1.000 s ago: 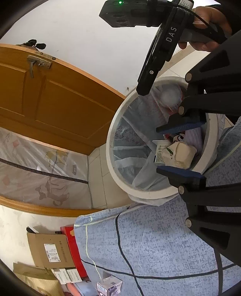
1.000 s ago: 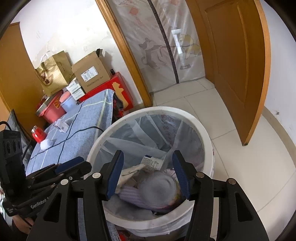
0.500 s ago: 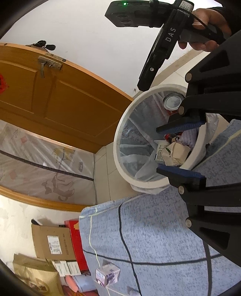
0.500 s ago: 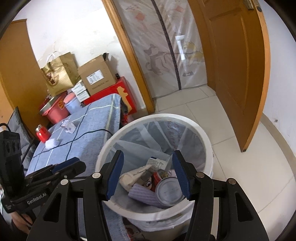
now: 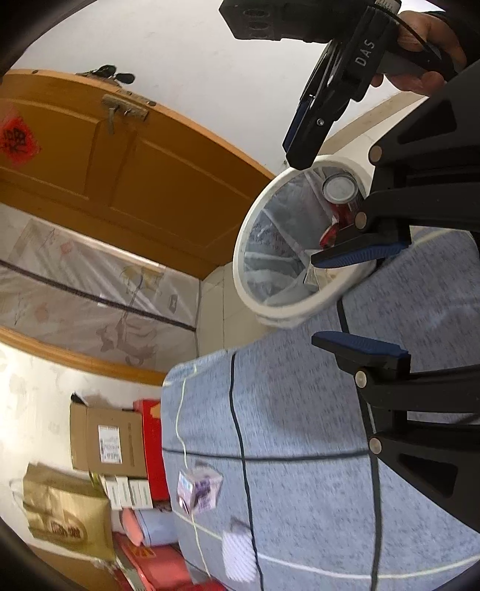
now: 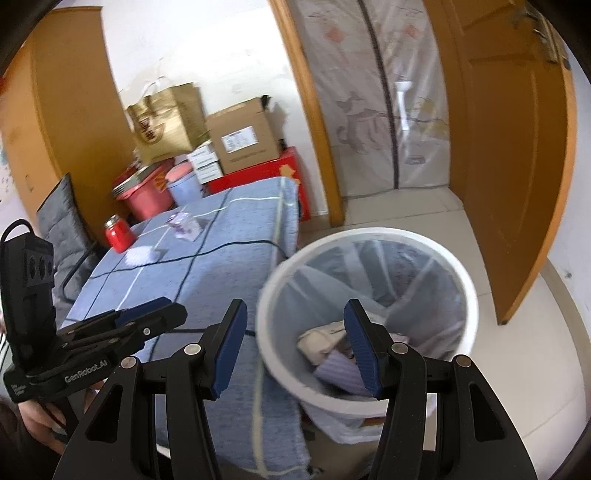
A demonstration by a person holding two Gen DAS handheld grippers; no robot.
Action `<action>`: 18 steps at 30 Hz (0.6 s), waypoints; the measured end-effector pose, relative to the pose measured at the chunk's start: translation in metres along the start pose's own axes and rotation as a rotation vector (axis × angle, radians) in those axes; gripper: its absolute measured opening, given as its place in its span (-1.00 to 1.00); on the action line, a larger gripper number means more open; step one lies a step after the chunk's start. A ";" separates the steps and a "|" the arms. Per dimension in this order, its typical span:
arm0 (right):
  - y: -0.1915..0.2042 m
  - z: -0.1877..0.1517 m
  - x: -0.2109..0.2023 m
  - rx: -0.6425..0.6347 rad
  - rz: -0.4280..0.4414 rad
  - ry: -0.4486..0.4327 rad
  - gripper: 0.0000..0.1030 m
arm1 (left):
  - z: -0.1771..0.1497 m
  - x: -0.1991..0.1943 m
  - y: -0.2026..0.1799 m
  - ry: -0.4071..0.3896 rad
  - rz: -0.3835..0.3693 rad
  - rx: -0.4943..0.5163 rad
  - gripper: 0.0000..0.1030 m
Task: Collect trash
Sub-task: 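Withdraw both open tools from the bin back toward the table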
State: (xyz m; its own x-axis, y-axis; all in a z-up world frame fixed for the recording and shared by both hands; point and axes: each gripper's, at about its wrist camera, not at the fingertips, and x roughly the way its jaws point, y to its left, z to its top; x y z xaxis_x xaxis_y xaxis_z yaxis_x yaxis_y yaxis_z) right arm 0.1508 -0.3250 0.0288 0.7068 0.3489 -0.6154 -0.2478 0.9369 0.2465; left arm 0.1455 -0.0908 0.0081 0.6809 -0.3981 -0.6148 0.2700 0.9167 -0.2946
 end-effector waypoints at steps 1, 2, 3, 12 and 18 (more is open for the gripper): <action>0.004 0.000 0.001 -0.007 0.006 0.002 0.08 | -0.002 -0.003 0.003 -0.003 0.004 -0.001 -0.31; 0.008 -0.001 0.001 -0.016 0.013 0.003 0.08 | -0.003 -0.006 0.006 -0.007 0.012 -0.004 -0.31; 0.013 -0.001 0.002 -0.026 0.019 0.004 0.08 | -0.004 -0.010 0.009 -0.012 0.022 -0.006 -0.31; 0.045 -0.006 0.015 -0.084 0.070 0.035 0.08 | -0.014 -0.032 0.034 -0.041 0.084 -0.030 -0.31; 0.059 -0.007 0.024 -0.110 0.087 0.053 0.08 | -0.018 -0.039 0.050 -0.046 0.117 -0.056 -0.32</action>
State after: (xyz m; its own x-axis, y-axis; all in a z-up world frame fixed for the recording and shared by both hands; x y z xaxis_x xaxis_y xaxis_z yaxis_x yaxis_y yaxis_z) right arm 0.1485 -0.2613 0.0232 0.6442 0.4269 -0.6346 -0.3799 0.8987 0.2189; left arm 0.1200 -0.0301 0.0047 0.7360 -0.2858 -0.6137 0.1493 0.9527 -0.2646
